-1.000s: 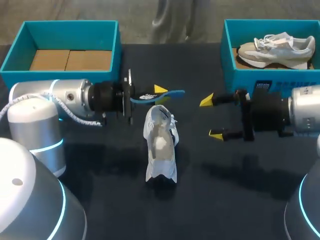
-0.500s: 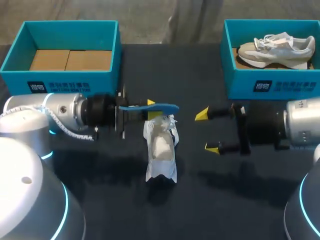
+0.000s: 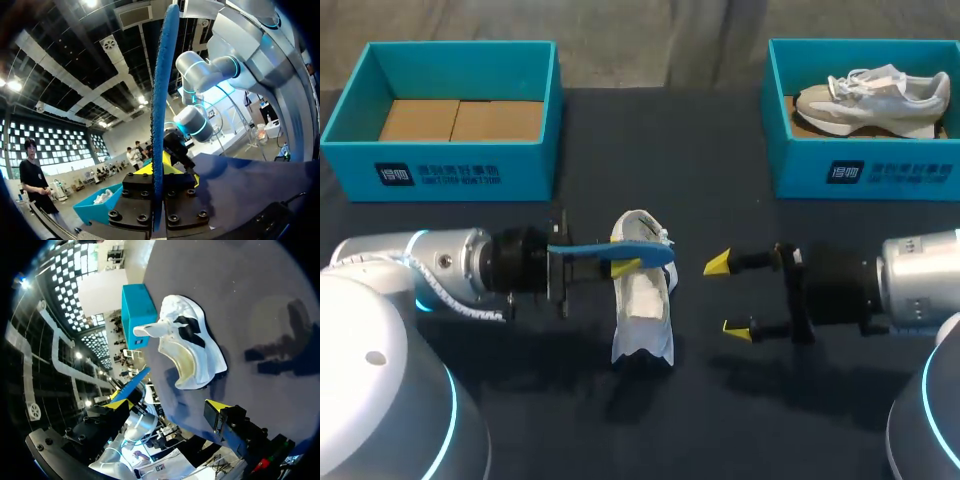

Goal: Take the shoe out of the shoebox, open the shoe tongue, remove and reinsert the insole, then place the shoe into the shoebox

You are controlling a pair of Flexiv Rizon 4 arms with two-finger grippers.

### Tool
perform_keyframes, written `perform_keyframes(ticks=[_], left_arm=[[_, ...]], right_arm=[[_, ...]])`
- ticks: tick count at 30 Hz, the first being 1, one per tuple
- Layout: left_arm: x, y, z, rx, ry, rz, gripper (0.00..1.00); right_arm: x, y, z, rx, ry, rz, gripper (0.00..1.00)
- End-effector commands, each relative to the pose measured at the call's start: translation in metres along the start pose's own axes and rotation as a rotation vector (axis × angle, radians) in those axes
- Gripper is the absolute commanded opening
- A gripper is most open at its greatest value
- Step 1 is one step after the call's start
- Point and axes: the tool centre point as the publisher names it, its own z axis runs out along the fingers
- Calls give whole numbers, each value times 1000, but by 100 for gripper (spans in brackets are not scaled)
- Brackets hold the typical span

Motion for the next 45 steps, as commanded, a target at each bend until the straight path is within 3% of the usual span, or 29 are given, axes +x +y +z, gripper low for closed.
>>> perform_keyframes(ticks=[1,10,19,20,45], left_arm=[[8,7,1,3,-20,-1,0],[18,29,0,-2,-22,-23,0],[20,24,-5,-28,-47,9,0],[20,24,-5,-28,-47,9,0],[20,24,-5,-28,-47,9,0]], right_arm=[[-9,7,13,-7,-6,7,100],[-16,10,17,-7,-17,17,100],[-8,3,15,21,-16,0,100],[-6,1,13,-5,-29,-9,100],[-9,2,18,-6,-2,-14,100]])
